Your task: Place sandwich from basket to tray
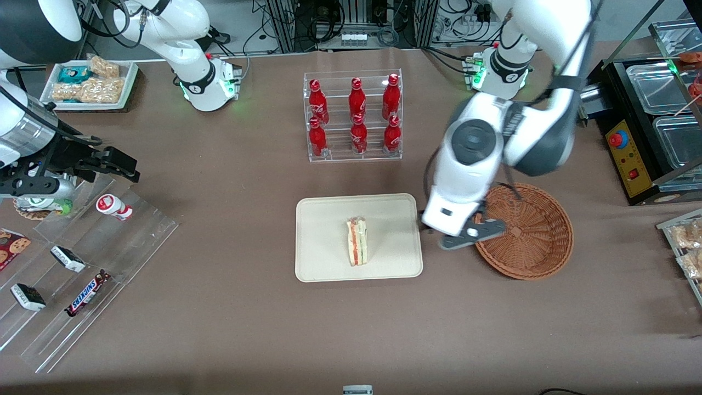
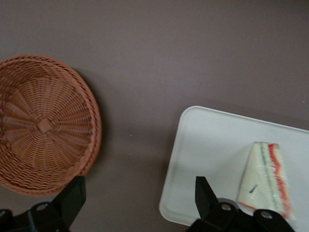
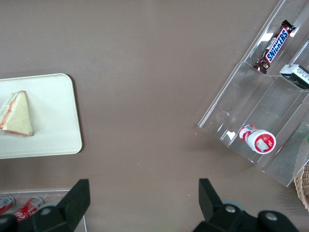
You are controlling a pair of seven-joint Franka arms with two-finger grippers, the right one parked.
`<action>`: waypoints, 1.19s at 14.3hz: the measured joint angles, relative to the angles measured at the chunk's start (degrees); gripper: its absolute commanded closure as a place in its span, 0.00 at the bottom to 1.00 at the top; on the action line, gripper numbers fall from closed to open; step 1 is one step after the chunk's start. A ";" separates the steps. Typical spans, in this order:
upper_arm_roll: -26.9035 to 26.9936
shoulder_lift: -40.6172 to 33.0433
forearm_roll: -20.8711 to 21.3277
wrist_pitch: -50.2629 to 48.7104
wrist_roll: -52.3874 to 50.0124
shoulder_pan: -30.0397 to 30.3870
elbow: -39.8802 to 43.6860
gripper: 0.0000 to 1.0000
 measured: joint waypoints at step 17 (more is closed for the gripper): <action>0.11 -23.32 -4.55 -22.18 40.84 19.81 -5.38 0.00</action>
